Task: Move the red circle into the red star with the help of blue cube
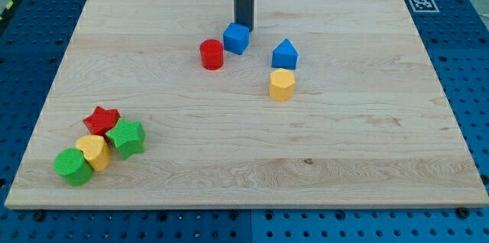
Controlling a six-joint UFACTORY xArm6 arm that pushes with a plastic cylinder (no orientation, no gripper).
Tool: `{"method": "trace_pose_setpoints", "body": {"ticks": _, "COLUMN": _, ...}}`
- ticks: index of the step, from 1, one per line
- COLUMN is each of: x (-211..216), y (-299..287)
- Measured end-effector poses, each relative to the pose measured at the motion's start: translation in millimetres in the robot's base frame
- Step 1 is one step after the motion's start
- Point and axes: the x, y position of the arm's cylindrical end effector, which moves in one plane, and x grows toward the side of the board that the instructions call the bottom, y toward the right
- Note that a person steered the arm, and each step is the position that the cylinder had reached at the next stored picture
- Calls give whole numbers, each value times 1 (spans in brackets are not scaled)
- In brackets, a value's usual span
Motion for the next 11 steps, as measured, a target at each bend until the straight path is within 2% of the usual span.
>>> {"method": "trace_pose_setpoints", "body": {"ticks": 4, "x": 67, "y": -9}}
{"method": "trace_pose_setpoints", "body": {"ticks": 11, "x": 71, "y": -132}}
